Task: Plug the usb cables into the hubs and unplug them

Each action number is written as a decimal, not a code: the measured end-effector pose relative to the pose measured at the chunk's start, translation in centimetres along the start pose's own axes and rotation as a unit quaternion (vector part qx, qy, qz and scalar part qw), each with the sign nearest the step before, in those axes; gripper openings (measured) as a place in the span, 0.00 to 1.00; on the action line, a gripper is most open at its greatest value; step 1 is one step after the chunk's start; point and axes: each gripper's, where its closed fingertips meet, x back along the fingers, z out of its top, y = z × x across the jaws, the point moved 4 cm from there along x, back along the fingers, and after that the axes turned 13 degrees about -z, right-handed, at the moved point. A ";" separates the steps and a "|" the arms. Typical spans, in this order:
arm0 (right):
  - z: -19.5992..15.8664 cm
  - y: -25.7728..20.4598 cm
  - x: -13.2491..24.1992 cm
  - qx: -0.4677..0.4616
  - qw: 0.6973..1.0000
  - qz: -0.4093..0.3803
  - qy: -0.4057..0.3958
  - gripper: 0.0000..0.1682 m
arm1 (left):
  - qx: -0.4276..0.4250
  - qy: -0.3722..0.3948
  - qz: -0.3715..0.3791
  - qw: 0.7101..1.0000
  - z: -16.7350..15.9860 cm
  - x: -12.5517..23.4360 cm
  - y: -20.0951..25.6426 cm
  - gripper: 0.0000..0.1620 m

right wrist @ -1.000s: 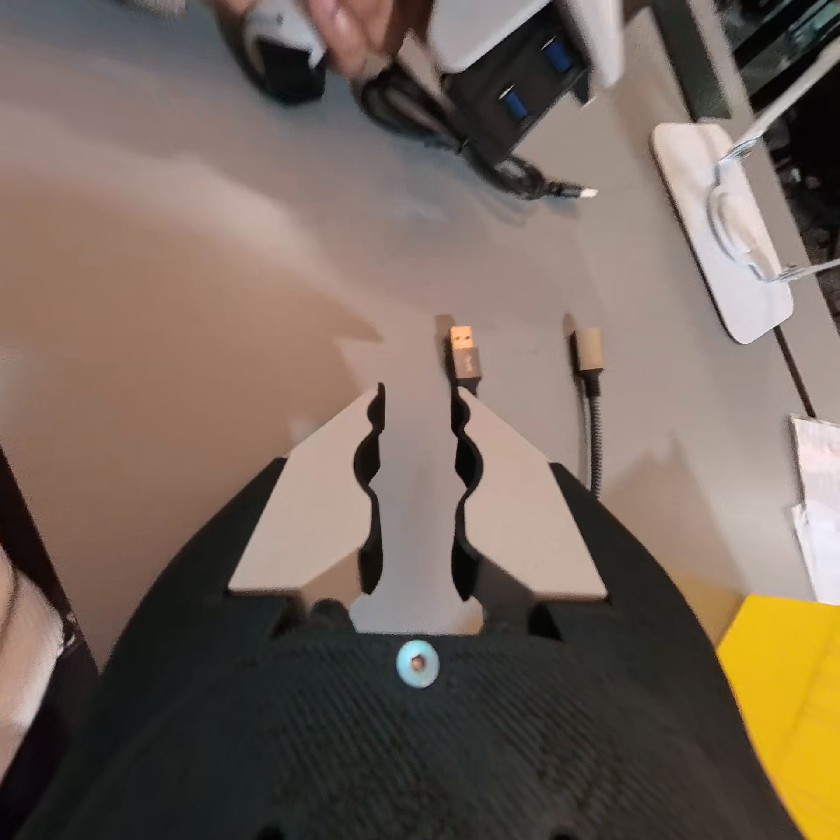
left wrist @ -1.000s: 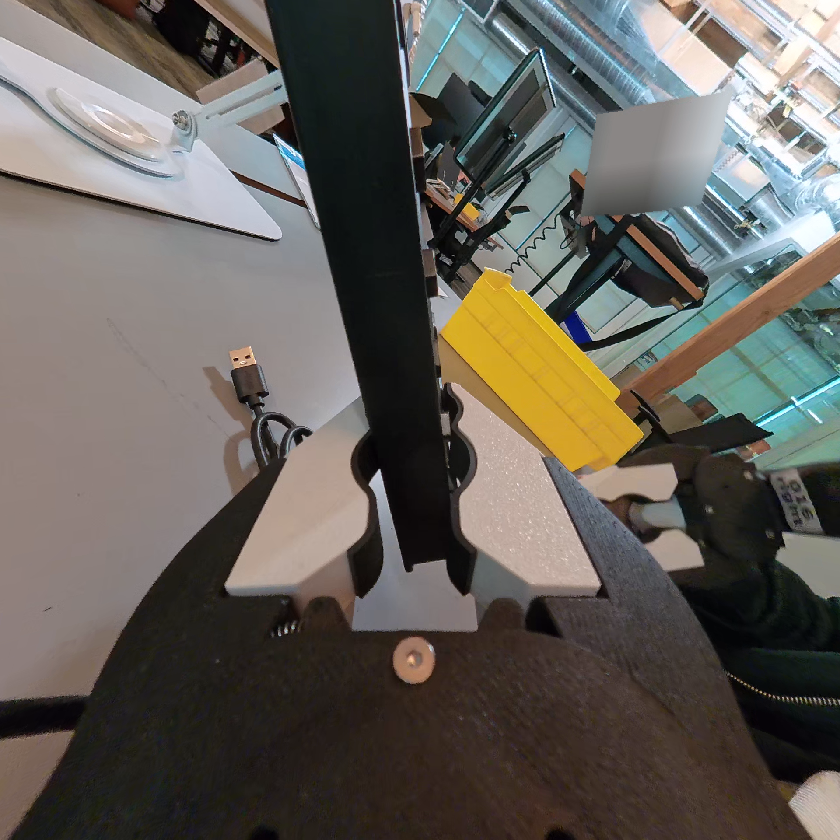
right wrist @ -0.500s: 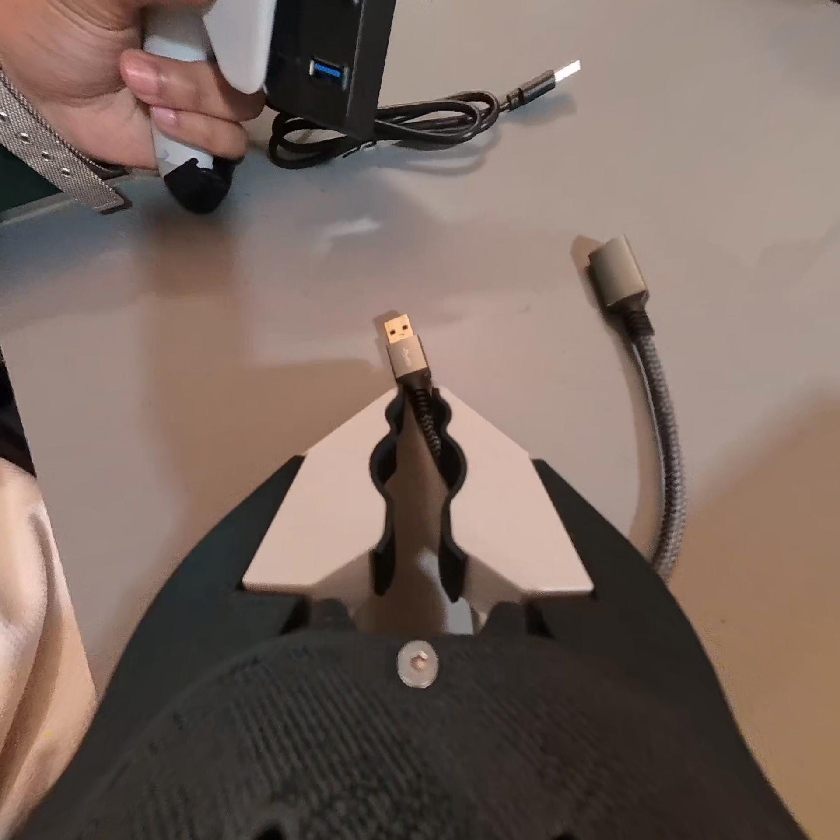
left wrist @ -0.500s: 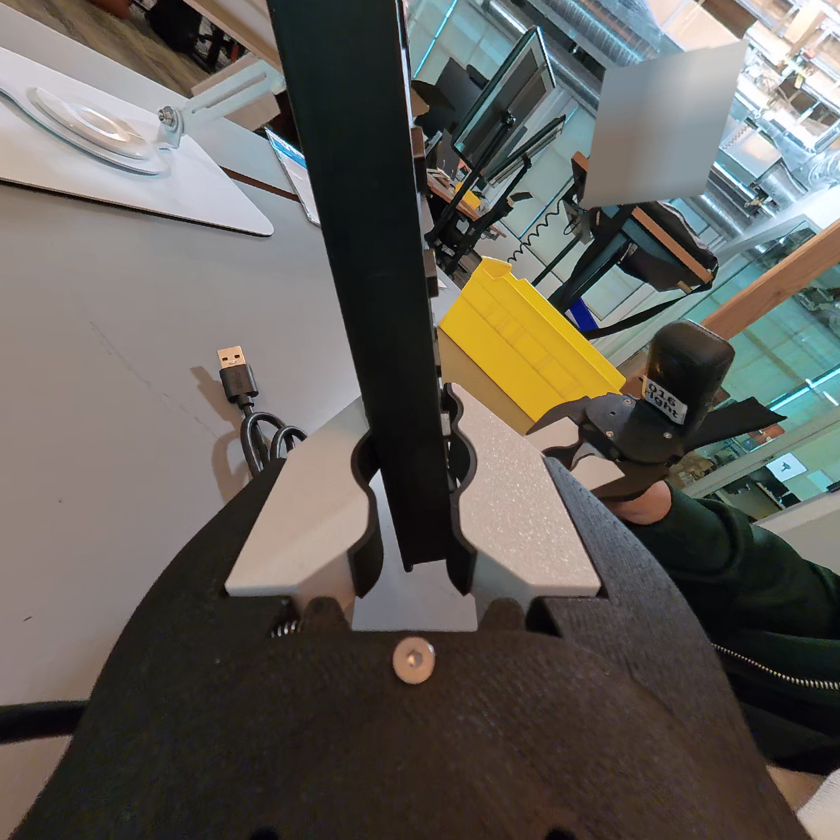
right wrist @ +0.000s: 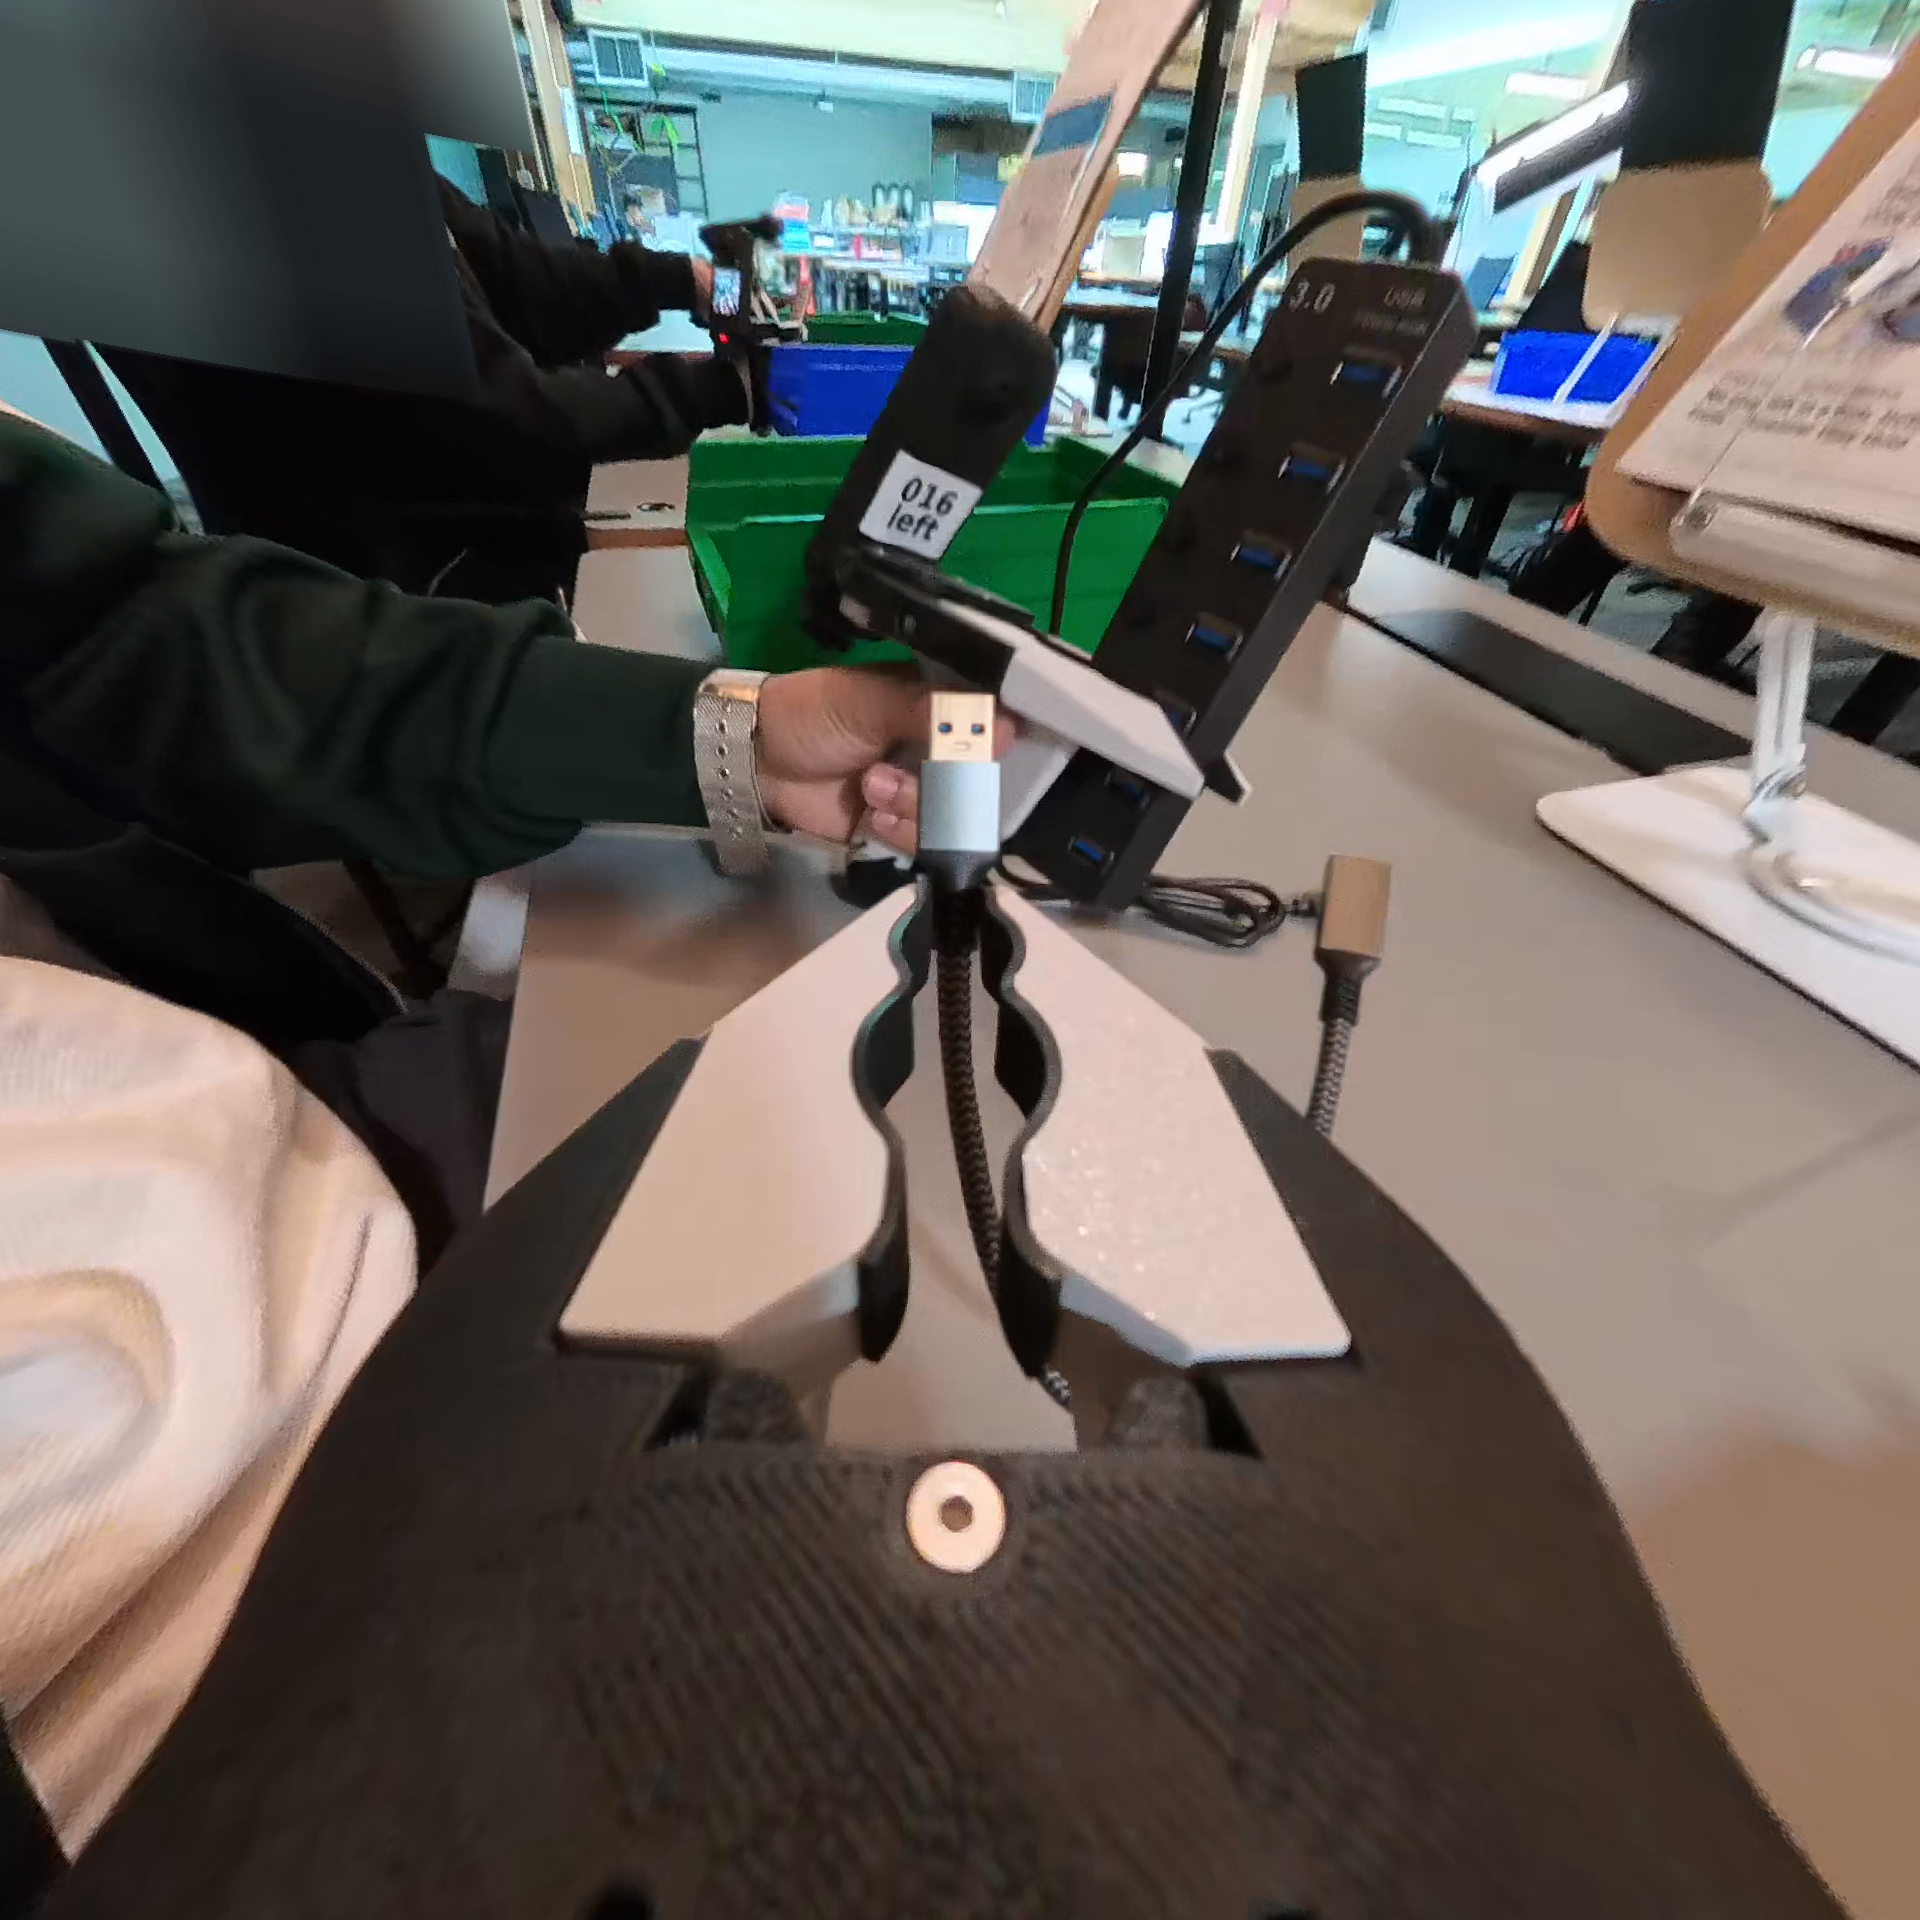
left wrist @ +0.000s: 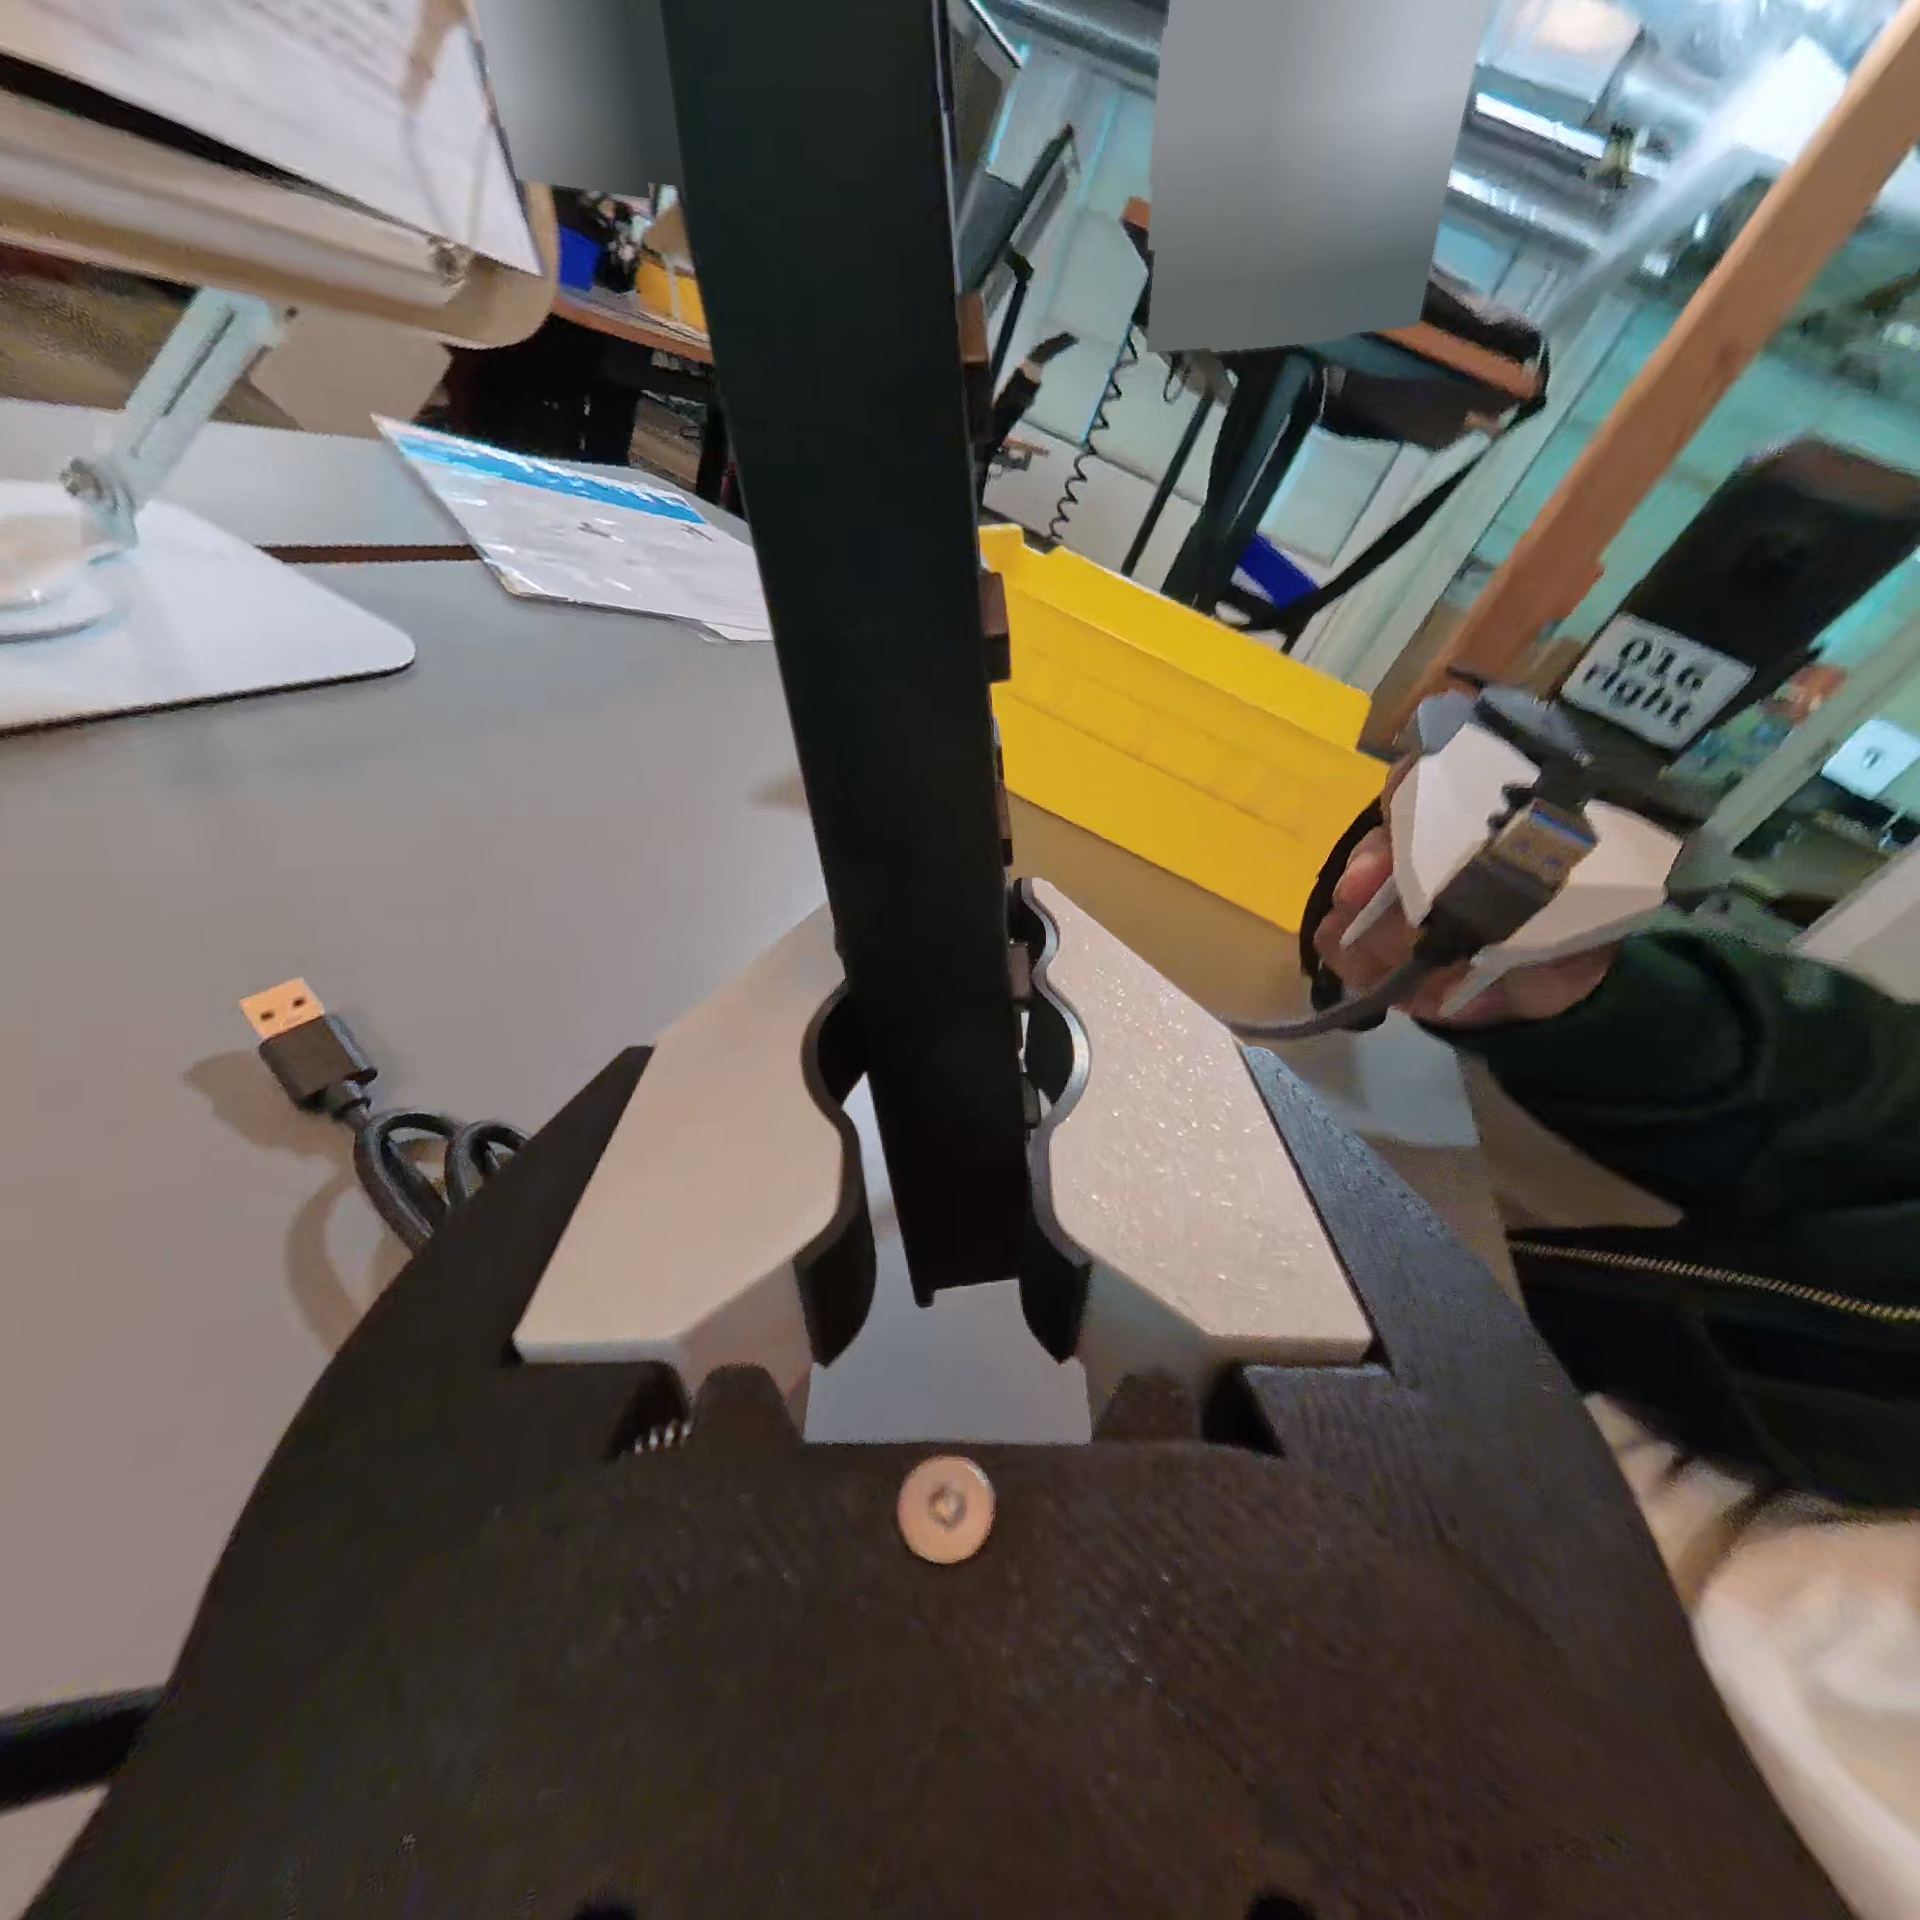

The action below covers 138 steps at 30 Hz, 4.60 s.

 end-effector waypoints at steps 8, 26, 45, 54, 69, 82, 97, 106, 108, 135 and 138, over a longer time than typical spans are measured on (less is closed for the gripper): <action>-0.1 1.3 0.0 -0.027 0.999 -0.045 -0.008 0.04 | -0.101 -0.086 0.034 0.991 -1.3 -1.5 1.1 0.13; -1.4 4.5 0.7 -0.151 0.974 -0.151 -0.074 0.05 | -0.267 -0.265 0.154 0.914 -4.8 -3.1 0.7 0.13; -3.1 5.1 0.5 -0.198 0.961 -0.155 -0.113 0.05 | -0.373 -0.326 0.256 0.830 -4.8 -2.2 -0.8 0.13; -3.3 5.5 0.8 -0.222 0.957 -0.155 -0.108 0.05 | -0.371 -0.333 0.252 0.829 -5.2 -2.2 -0.9 0.13; -3.4 5.0 0.4 -0.194 0.962 -0.157 -0.113 0.05 | -0.371 -0.329 0.247 0.832 -5.5 -2.2 -1.0 0.14; -3.1 3.2 -0.5 -0.168 0.971 -0.131 -0.111 0.05 | -0.384 -0.220 0.220 0.869 -3.3 -3.2 1.5 0.15; -2.4 3.3 0.0 -0.148 0.975 -0.137 -0.095 0.04 | -0.429 -0.244 0.211 0.844 -3.1 -3.7 2.3 0.15; -1.7 3.5 0.4 -0.154 0.976 -0.135 -0.073 0.04 | -0.429 -0.251 0.207 0.843 -2.9 -3.8 2.6 0.15; -1.7 3.4 0.5 -0.154 0.977 -0.133 -0.071 0.04 | -0.427 -0.250 0.204 0.845 -2.9 -3.9 2.8 0.14; -0.4 3.3 0.9 -0.165 0.978 -0.130 -0.016 0.04 | -0.359 -0.223 0.171 0.890 -2.6 -4.2 3.8 0.15; -0.4 3.4 0.9 -0.169 0.977 -0.131 -0.014 0.04 | -0.354 -0.223 0.170 0.892 -2.7 -4.2 3.8 0.15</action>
